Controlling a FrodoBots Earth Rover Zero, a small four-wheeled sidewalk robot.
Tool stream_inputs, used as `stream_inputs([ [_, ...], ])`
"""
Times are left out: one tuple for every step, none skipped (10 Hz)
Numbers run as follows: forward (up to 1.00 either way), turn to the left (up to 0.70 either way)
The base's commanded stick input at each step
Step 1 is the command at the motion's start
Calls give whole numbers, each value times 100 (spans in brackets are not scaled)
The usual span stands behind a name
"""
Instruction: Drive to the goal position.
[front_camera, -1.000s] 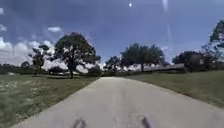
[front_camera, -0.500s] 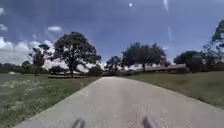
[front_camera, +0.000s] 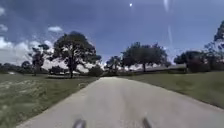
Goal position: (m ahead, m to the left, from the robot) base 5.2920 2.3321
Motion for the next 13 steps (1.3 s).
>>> stream_inputs([
  [70,0],
  [70,0],
  [70,0],
  [70,0],
  [70,0],
  [70,0],
  [70,0],
  [70,0],
  [70,0],
  [70,0],
  [70,0],
  [70,0],
  [70,0],
])
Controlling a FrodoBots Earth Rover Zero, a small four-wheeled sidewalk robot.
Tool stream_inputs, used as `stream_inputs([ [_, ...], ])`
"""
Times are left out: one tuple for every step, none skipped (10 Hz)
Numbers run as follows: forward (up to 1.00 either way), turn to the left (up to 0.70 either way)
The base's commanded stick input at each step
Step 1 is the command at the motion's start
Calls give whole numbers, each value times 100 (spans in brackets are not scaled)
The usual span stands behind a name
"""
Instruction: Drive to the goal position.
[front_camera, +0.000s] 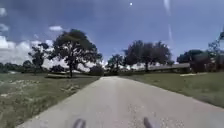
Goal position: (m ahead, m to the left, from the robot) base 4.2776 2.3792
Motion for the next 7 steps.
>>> stream_inputs([
  [70,0],
  [70,0],
  [70,0],
  [70,0],
  [70,0],
  [70,0],
  [70,0],
])
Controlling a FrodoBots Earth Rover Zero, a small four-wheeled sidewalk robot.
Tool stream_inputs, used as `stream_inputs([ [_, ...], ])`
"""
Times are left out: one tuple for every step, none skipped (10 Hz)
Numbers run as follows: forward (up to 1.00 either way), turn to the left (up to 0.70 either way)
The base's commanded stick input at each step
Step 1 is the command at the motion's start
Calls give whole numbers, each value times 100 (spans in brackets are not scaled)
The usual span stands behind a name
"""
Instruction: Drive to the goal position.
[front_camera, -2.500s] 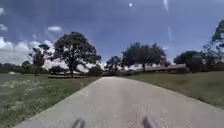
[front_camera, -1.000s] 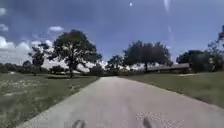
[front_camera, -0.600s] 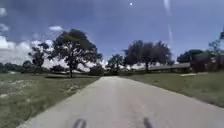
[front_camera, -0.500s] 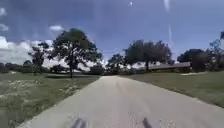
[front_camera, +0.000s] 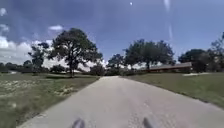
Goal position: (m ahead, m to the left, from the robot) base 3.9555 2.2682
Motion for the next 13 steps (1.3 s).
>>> stream_inputs([
  [70,0],
  [70,0],
  [70,0],
  [70,0],
  [70,0],
  [70,0],
  [70,0],
  [70,0],
  [70,0],
  [70,0],
  [70,0],
  [70,0],
  [70,0],
])
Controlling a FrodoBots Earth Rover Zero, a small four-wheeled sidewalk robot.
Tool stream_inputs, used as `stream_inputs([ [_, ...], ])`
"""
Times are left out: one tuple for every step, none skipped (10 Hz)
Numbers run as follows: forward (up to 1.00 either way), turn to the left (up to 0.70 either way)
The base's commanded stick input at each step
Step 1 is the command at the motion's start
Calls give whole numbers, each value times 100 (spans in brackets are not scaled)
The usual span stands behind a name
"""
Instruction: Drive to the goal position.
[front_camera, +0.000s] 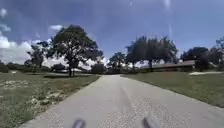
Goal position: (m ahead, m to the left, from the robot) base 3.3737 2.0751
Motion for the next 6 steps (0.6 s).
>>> stream_inputs([
  [70,0],
  [70,0],
  [70,0],
  [70,0],
  [70,35],
  [70,35],
])
